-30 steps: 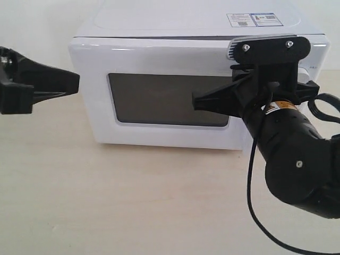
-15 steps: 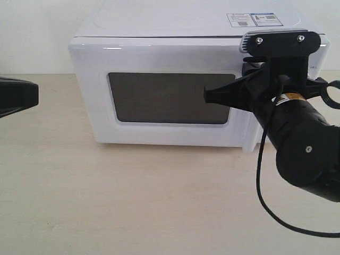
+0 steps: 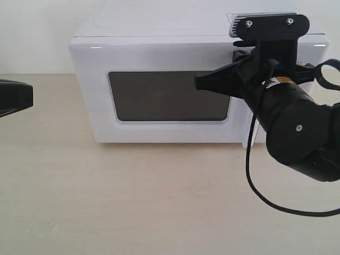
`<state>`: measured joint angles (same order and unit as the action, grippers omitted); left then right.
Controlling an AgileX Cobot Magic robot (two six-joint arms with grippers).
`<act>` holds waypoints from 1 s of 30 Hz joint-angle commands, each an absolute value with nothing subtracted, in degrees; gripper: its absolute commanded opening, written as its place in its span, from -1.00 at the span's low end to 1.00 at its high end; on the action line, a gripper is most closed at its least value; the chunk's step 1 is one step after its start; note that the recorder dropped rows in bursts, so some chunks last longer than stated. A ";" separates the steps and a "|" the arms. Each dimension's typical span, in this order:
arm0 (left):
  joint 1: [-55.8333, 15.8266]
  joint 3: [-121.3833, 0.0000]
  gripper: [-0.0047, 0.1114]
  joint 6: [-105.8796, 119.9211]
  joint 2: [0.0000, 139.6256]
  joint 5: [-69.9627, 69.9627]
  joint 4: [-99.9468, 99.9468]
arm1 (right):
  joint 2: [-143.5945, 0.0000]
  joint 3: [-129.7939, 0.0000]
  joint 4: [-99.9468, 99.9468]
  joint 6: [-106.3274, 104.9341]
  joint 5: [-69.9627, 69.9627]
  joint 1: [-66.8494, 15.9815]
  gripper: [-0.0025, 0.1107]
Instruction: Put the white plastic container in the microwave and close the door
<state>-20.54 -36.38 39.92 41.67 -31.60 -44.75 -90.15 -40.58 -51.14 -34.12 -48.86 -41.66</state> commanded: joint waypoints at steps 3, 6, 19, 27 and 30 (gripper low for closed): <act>-20.70 -36.12 -0.84 39.41 41.43 -31.35 -43.77 | -90.33 -41.10 -51.87 -35.42 -44.16 -43.04 -0.96; -20.70 -36.12 -0.84 39.13 41.43 -31.24 -42.41 | -88.51 -37.97 -52.54 -35.42 -46.15 -46.85 -0.96; -20.70 -36.12 -0.84 38.97 41.43 -31.31 -42.17 | -66.33 -15.49 -64.22 -42.55 -56.02 -65.88 -0.96; -20.70 -36.12 -0.84 38.97 41.43 -31.50 -42.55 | -62.51 -14.75 -65.37 -42.26 -55.89 -65.88 -0.96; -20.70 -36.12 -0.84 38.97 41.43 -31.35 -42.55 | -62.51 -14.75 -65.37 -42.26 -55.89 -65.88 -0.96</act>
<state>-20.54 -36.38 39.46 41.67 -31.60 -42.42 -63.04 -14.82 -65.34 -42.02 -55.31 -65.66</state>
